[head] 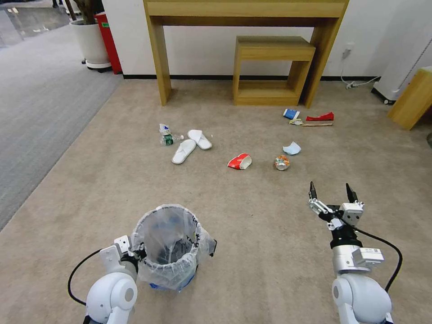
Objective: Pick up the trash bin and place the garbage on the floor into it.
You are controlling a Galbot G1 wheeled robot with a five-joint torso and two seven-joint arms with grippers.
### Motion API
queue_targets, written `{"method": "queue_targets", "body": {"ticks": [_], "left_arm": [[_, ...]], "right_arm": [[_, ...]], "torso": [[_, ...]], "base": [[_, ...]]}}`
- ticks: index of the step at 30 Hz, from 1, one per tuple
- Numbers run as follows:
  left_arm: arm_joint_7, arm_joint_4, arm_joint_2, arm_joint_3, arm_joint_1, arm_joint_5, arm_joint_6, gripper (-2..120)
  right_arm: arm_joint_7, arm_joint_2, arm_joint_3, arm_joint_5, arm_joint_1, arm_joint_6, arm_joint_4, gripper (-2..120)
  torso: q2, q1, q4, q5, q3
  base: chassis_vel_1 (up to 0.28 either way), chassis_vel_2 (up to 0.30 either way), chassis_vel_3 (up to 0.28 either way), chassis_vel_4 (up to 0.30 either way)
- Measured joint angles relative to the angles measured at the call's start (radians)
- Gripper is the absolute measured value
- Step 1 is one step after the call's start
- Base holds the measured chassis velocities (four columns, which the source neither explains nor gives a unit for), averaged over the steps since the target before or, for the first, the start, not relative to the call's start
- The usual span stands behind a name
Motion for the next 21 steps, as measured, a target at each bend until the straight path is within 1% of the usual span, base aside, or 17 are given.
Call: {"method": "queue_targets", "body": {"ticks": [9,10,11,12,18,21], "left_arm": [[0.007,0.008,-0.008,0.001,0.001,0.000,-0.001,28],[0.009,0.010,-0.010,0.001,0.001,0.000,-0.001,26],[0.010,0.013,-0.011,0.001,0.000,0.000,-0.001,21],[0.013,0.017,-0.013,0.001,-0.001,0.000,-0.002,19],[0.022,0.038,-0.021,0.002,-0.012,0.003,-0.002,19],[0.022,0.041,-0.027,0.002,-0.022,0.003,-0.003,19]], "right_arm": [[-0.002,-0.002,0.002,0.000,-0.001,0.007,-0.004,100],[-0.002,-0.002,0.002,0.000,-0.001,0.008,-0.005,100],[-0.002,-0.003,0.003,0.000,-0.001,0.009,-0.005,100],[-0.003,-0.004,0.004,0.000,-0.001,0.010,-0.007,100],[-0.003,-0.012,0.006,0.003,-0.007,0.010,-0.006,100],[-0.003,-0.015,0.006,0.005,-0.009,0.010,-0.004,100]], "torso": [[0.000,0.000,0.0001,0.0002,0.000],[0.000,0.000,0.0001,0.0003,0.000],[0.000,0.000,0.0002,0.0003,0.000],[0.000,0.000,0.0002,0.0004,0.000],[0.001,0.000,0.0004,0.0010,0.000],[0.000,0.000,0.0004,0.0004,0.000]], "base": [[0.000,0.000,0.000,0.000],[0.000,0.000,0.000,0.000],[0.000,0.000,0.000,0.000],[0.000,0.000,0.000,0.000],[0.000,0.000,0.000,0.000],[0.000,0.000,0.000,0.000]]}}
